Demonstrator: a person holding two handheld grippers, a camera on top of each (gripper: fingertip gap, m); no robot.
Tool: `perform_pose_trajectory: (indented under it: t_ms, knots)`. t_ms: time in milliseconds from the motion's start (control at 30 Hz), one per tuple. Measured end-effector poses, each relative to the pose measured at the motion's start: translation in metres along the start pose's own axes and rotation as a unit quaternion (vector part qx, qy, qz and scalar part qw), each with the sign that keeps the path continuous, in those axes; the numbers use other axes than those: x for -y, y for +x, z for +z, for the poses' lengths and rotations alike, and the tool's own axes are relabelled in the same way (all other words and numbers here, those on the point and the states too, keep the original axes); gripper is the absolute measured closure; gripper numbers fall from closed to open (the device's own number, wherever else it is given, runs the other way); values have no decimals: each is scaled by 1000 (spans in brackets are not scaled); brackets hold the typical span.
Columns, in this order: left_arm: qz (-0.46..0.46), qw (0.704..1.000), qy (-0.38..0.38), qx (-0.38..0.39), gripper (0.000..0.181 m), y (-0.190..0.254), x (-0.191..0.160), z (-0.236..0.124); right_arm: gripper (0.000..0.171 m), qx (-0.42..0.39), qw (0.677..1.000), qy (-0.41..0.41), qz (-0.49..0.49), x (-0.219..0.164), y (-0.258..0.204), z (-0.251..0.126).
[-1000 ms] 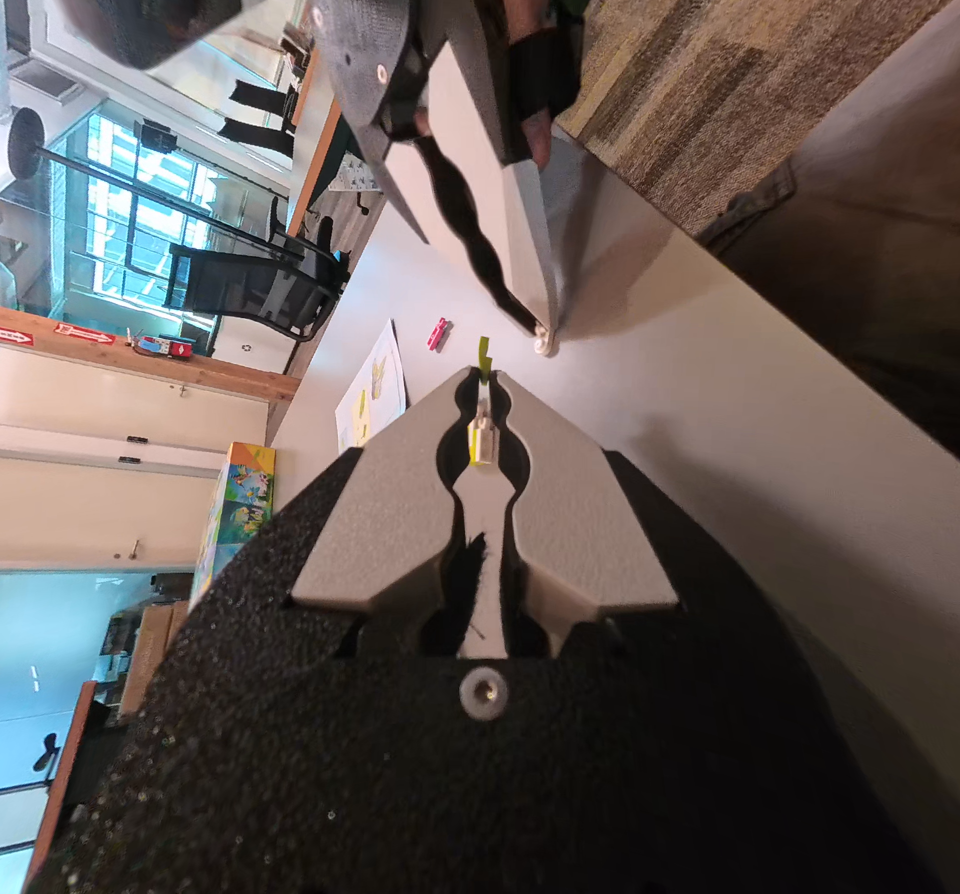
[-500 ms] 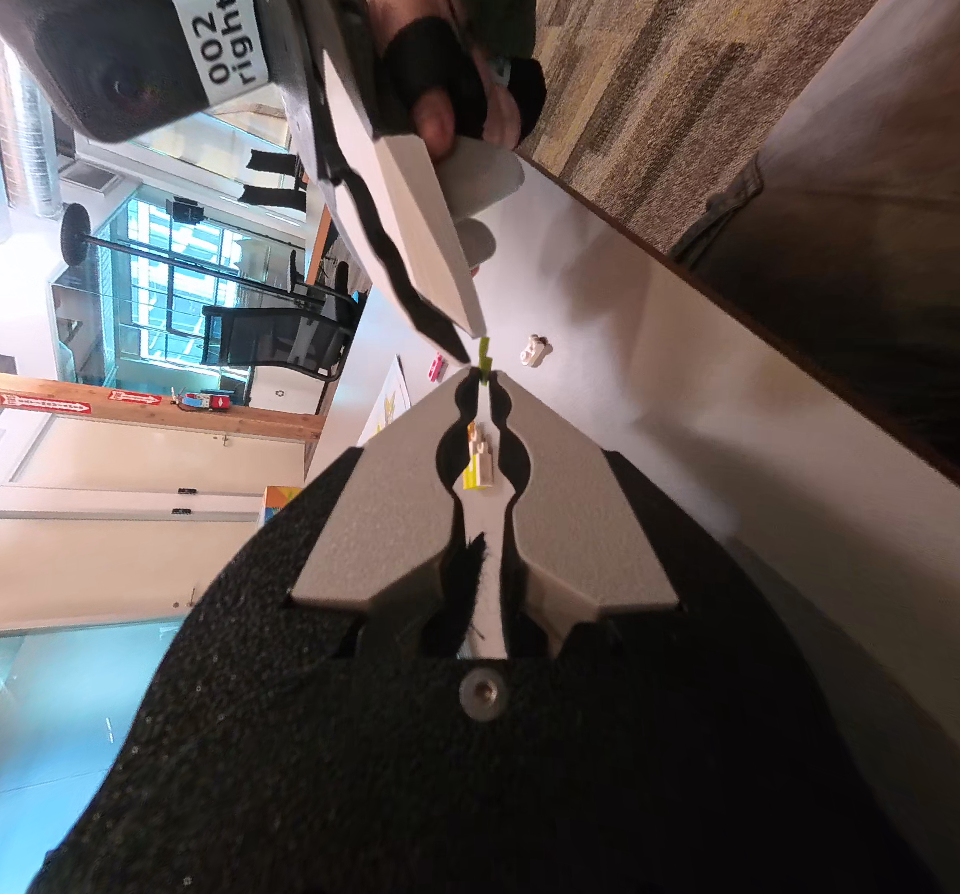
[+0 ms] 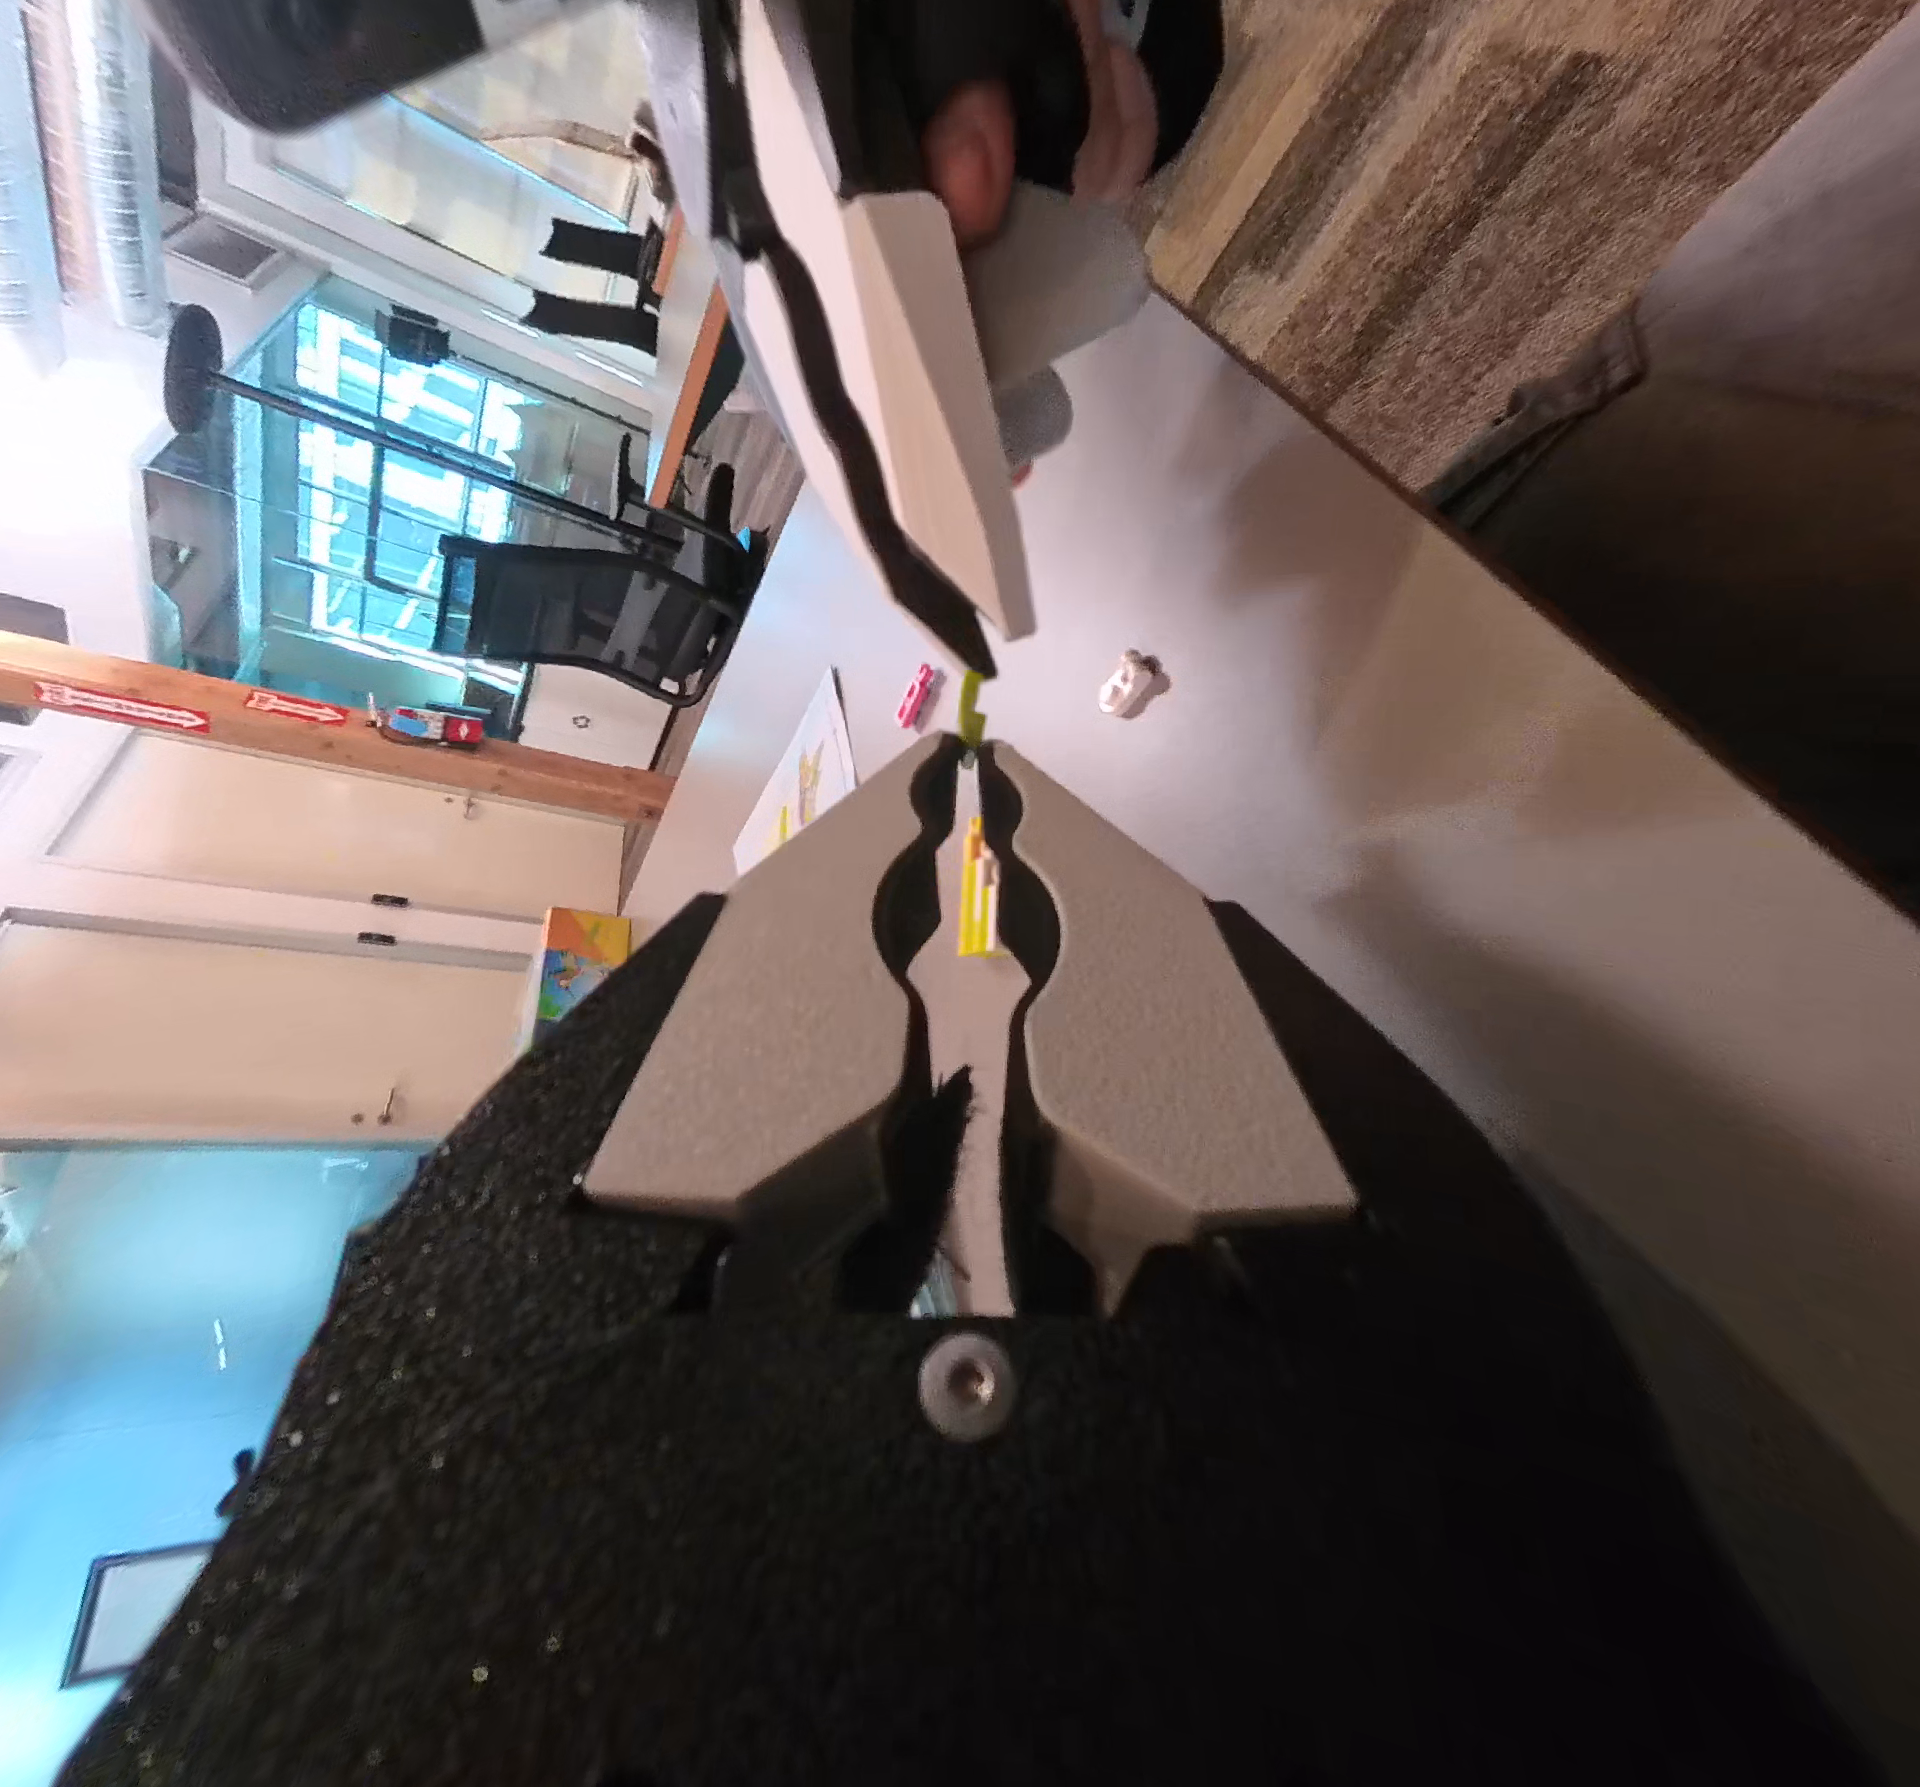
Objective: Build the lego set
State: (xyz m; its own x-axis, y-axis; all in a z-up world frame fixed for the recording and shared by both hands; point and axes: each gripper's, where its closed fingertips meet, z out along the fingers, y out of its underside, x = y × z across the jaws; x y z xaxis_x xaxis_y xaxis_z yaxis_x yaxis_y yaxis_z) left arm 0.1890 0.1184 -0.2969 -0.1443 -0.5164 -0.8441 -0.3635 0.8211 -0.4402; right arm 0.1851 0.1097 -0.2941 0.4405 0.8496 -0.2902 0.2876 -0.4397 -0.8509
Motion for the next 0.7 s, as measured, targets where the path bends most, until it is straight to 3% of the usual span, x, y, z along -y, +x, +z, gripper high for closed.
perform_pose_trajectory:
  t_ms: [167, 367, 700]
  knots:
    - [-3, 1000, 9, 2, 180, -2, 1, -2, 151, 21, 999, 0, 28, -3, -1, 3]
    - [-20, 1000, -6, 15, 180, -9, -6, -3, 148, -99, 988, -119, 20, -38, 23, 2]
    - [-22, 1000, -16, 13, 180, -9, -10, -3, 157, -186, 970, -153, -40, -40, 27, 4]
